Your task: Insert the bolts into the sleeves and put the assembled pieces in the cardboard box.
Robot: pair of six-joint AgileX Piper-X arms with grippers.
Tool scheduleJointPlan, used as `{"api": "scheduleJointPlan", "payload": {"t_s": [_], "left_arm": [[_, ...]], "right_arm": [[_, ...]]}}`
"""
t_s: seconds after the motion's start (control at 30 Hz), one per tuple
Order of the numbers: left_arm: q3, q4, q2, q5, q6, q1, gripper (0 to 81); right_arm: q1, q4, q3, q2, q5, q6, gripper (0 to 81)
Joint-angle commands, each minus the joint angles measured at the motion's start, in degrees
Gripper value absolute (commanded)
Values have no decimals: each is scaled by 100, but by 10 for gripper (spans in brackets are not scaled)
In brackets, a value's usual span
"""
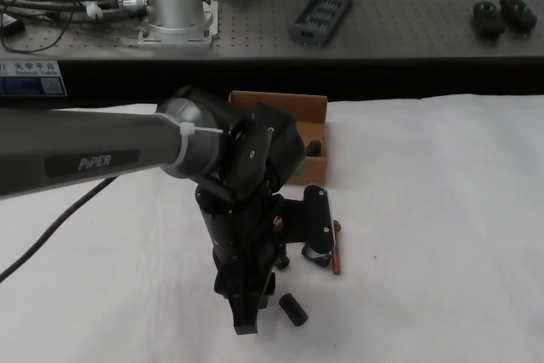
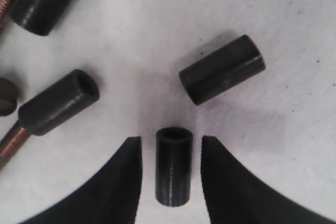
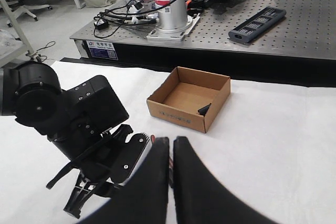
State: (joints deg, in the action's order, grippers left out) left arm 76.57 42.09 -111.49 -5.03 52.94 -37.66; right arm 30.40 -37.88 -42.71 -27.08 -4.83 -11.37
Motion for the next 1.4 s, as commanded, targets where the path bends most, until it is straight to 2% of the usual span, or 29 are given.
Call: {"api": "scheduleJointPlan", "payload": {"t_s": [0.0, 0.13, 0.77, 0.87, 1.03, 1.17, 1.37], "left_arm": [[-6, 32, 53, 49, -44, 31, 272], [-6, 32, 53, 218, -86, 31, 272], [-338, -264, 16, 99, -282, 31, 272], [-338, -347, 16, 99, -411, 31, 218], [-338, -361, 16, 99, -732, 31, 1], [-327, -419, 76, 99, -1295, 31, 4], [-327, -737, 540, 38, -2745, 66, 4]], "right_arm": [[-28, 47, -36, 40, -5, -112, 25], [-28, 47, -36, 40, -5, -154, 25], [-28, 58, -36, 40, 1, -143, 25], [-28, 58, -36, 40, 1, -143, 25], [-28, 58, -36, 40, 1, -143, 25], [-28, 58, -36, 40, 1, -143, 25], [-28, -41, -72, -409, -236, -485, 25]]}}
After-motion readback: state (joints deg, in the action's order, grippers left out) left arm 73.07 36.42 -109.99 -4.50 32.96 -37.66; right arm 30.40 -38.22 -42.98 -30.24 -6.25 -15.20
